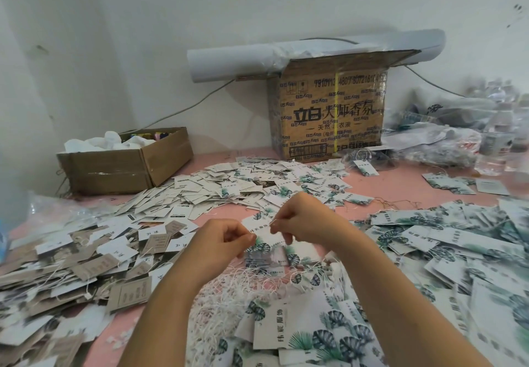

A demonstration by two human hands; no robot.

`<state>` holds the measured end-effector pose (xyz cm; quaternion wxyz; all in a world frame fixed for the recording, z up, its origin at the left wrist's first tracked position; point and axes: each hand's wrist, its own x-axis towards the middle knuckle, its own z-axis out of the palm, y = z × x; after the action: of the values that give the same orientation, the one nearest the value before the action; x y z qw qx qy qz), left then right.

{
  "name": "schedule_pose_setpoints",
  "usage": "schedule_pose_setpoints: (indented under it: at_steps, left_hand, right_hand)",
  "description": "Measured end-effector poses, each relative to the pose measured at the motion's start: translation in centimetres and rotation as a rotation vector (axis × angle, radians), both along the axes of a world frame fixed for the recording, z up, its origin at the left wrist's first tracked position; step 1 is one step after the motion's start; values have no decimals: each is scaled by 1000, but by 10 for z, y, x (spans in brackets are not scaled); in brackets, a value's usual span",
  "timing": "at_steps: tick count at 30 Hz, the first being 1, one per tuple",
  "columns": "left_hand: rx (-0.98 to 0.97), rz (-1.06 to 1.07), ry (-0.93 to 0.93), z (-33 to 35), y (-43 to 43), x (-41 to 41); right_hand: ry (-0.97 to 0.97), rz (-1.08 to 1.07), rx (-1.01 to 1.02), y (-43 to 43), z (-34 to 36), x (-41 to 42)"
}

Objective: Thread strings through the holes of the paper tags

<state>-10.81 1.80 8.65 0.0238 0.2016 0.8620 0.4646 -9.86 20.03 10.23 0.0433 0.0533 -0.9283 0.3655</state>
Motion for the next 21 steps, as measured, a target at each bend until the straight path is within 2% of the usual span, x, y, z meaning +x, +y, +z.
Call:
schedule_pose_setpoints:
  at_steps: [5,9,11,16,17,21]
  left_hand:
    - [-36,-6,-3,-3,-1,-2]
    - [-19,-19,-2,-6,3,-3]
    - [-4,-23,-1,-7,6,-2]
    - [75,8,43,-12,14,-3]
    - [88,20,56,-13,15,-4]
    - [102,97,114,-25,18,-9]
  right_hand:
    - [-82,-120,152,22,6,5]
    - [-289,74,343,20,9,11]
    - [-323,164,298,13,5,9]
    - [-277,266,-48,-9,-9,1]
    - [-245,246,-41,-11,-10,-1]
    - [-60,100,192,-7,-19,-11]
